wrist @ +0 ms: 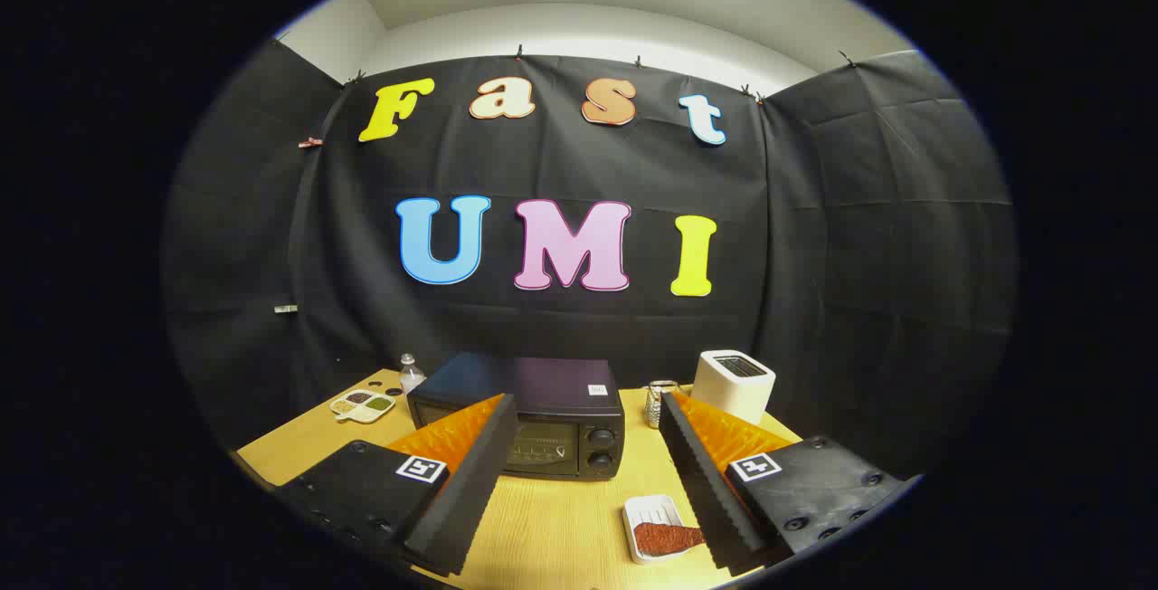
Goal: Open the toaster oven, put the food inside, and close the toaster oven door.
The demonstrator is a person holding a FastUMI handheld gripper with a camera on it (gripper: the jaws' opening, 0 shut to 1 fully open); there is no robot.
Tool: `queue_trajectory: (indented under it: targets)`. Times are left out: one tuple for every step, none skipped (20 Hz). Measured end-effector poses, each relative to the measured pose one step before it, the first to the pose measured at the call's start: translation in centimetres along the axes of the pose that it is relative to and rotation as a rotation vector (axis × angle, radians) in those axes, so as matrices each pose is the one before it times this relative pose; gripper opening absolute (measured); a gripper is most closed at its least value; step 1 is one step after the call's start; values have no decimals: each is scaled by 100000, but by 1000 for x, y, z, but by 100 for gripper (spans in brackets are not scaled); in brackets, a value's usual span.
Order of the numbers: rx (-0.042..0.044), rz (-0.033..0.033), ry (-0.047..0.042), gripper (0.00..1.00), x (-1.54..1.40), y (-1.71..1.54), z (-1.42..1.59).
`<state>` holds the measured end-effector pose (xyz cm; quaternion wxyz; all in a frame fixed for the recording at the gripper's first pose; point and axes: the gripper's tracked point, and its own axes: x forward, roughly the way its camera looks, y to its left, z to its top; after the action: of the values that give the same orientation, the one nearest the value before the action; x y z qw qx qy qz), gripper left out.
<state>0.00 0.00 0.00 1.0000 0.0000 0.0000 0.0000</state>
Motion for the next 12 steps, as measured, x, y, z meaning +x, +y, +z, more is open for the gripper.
queue_trajectory:
  targets:
    - [419, 342, 1006, 97, 98, 85, -466]
    - [445, 146, 837, 97, 24, 42, -224]
    - [461, 109, 680, 97, 99, 2, -211]
    - [221, 238, 594, 98, 46, 98, -187]
    - [29, 197, 510, 98, 108, 96, -232]
    - [109, 29, 822, 98, 132, -38, -269]
    - [372, 84, 452, 97, 245, 124, -161]
    - [582, -230, 431, 98, 239, 13, -129]
    - [632, -256, 294, 97, 200, -91, -120]
    - [528, -210, 323, 97, 314, 7, -79]
    - [285, -40, 215, 97, 182, 56, -100]
    - [80, -49, 194, 98, 266, 77, -57]
